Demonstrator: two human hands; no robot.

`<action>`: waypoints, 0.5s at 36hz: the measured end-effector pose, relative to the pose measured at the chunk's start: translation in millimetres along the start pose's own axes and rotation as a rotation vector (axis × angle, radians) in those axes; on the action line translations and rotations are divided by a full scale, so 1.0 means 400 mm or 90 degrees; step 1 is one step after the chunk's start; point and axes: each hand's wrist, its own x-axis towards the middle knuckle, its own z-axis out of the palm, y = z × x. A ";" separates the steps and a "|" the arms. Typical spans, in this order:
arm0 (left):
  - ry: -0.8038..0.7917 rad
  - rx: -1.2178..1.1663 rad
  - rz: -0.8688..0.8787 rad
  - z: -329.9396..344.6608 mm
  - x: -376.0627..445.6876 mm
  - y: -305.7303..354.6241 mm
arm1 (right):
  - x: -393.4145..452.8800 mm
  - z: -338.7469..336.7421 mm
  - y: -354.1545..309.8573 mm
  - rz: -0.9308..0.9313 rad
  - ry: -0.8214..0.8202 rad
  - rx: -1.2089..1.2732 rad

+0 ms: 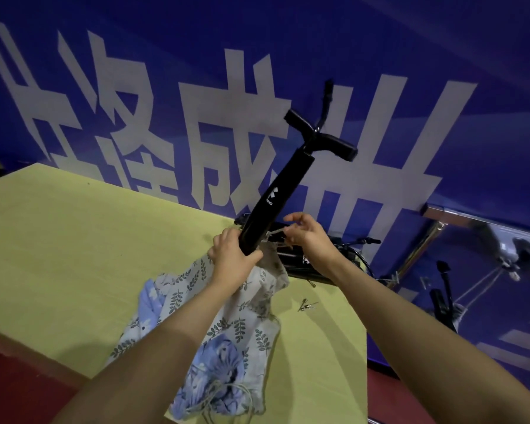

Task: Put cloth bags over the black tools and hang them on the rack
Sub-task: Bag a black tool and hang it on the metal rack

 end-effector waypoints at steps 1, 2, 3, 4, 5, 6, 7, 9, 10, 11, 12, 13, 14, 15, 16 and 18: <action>0.001 0.018 0.010 0.002 0.002 -0.004 | 0.002 -0.001 -0.012 -0.014 -0.027 0.004; -0.002 0.032 0.018 0.003 0.002 -0.008 | 0.001 0.000 -0.028 -0.027 -0.059 0.017; -0.007 0.040 0.025 0.005 0.003 -0.011 | 0.001 0.001 -0.044 -0.037 -0.080 0.032; -0.013 0.045 0.032 0.006 0.003 -0.012 | 0.002 0.004 -0.057 -0.047 -0.081 0.047; -0.020 0.048 0.040 0.007 0.002 -0.014 | 0.005 0.009 -0.067 -0.055 -0.062 0.053; -0.028 0.051 0.049 0.006 0.002 -0.013 | 0.006 0.014 -0.075 -0.059 -0.029 0.054; -0.035 0.062 0.059 0.005 0.002 -0.012 | 0.008 0.018 -0.077 -0.062 0.006 0.047; -0.049 0.117 0.085 -0.001 0.005 -0.010 | 0.014 0.024 -0.068 -0.067 0.056 0.043; -0.063 0.146 0.093 -0.005 0.009 -0.009 | 0.014 0.028 -0.064 -0.070 0.068 0.041; -0.088 0.162 0.094 -0.008 0.013 -0.012 | 0.013 0.032 -0.059 -0.075 0.073 0.034; -0.123 0.155 0.091 -0.010 0.016 -0.016 | 0.013 0.036 -0.055 -0.078 0.071 0.025; -0.163 0.122 0.088 -0.012 0.020 -0.022 | 0.012 0.039 -0.053 -0.080 0.068 0.013; -0.200 0.082 0.087 -0.014 0.022 -0.026 | 0.012 0.045 -0.052 -0.083 0.068 -0.003; -0.230 0.047 0.082 -0.016 0.024 -0.030 | 0.012 0.050 -0.050 -0.085 0.072 -0.024; -0.253 0.023 0.073 -0.019 0.024 -0.029 | 0.014 0.053 -0.043 -0.090 0.082 -0.056; -0.260 -0.022 0.067 -0.027 0.028 -0.024 | 0.019 0.058 -0.029 -0.104 0.109 -0.160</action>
